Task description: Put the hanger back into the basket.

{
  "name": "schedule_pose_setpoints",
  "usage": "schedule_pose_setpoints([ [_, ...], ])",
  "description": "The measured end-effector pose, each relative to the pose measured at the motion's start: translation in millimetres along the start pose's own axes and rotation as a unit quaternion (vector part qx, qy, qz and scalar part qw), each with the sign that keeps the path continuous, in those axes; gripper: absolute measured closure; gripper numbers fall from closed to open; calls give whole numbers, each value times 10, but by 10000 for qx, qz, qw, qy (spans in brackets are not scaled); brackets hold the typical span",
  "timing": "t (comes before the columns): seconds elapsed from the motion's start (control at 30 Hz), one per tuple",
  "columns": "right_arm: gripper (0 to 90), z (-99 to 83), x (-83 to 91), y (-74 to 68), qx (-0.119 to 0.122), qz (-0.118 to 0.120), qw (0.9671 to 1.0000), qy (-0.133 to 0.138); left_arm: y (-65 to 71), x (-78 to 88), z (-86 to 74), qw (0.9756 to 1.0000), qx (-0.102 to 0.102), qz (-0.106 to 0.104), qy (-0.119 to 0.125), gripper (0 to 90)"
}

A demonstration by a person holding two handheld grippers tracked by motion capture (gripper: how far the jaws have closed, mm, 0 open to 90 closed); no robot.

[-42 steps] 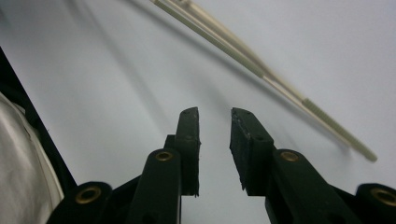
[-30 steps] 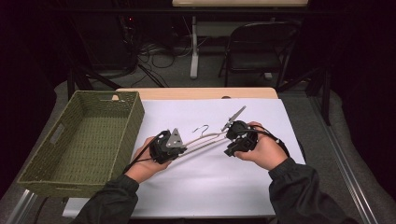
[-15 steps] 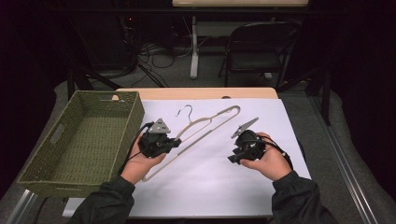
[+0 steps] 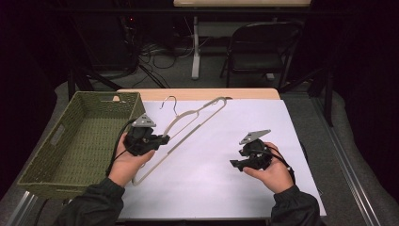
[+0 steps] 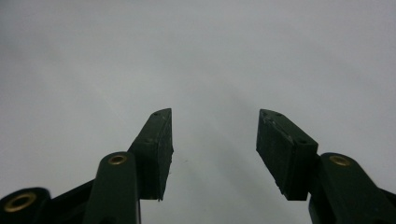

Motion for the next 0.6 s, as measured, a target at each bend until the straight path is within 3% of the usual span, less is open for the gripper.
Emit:
schedule_pose_setpoints([
  [0.1, 460, -52, 10, 25, -16, -107, 9999, 79, 1, 110, 37, 10000, -55, 54, -21, 873],
  [0.13, 460, -59, 45, 33, -21, -116, 9998, -170, 0, 174, 57, 9999, -75, 77, -54, 873],
  [0.17, 460, -88, 3, 35, -115, -127, 9997, 161, -5, 230, 74, 9999, -101, 99, -72, 873],
  [0.3, 460, -134, 30, 61, -187, -126, 9997, 49, -53, 456, 138, 9999, -125, 114, -11, 873],
  [0.33, 460, -145, 14, 67, -235, -131, 9994, 197, -75, 511, 152, 9999, -121, 119, 8, 873],
  [0.6, 461, -180, 52, 144, -369, -203, 9990, 172, -373, 947, 214, 9991, -265, 315, 116, 874],
])
Point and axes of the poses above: each handheld gripper's, and its own axes: x roughly backward along the jaws, z roughly out of its top, y roughly to its right, the point moved 3 cm from there along -x, roughly forward along the jaws, and after that the axes turned 12 degrees about y, right-handed, at the moved point
